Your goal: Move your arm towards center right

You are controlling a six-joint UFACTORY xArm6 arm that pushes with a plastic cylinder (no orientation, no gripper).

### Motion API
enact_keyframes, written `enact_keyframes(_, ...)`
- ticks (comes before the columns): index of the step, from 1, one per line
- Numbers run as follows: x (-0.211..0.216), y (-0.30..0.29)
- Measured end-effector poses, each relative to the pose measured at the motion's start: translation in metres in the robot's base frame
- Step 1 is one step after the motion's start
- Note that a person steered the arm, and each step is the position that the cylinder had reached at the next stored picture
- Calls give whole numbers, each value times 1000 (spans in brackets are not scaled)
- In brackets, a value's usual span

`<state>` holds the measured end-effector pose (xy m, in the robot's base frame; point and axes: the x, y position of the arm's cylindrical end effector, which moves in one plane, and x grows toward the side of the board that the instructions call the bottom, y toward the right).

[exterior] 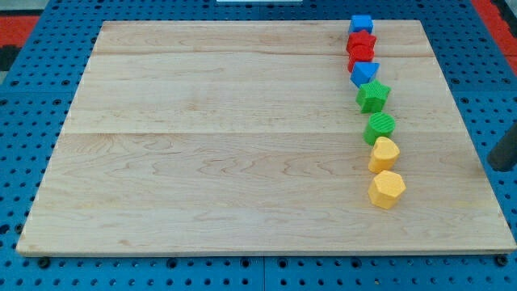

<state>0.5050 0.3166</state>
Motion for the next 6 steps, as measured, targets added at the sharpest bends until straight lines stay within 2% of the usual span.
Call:
enact_keyframes(4,-9,-3)
enact_keyframes(5,-30,-7)
enact_keyframes(6,-77,-34)
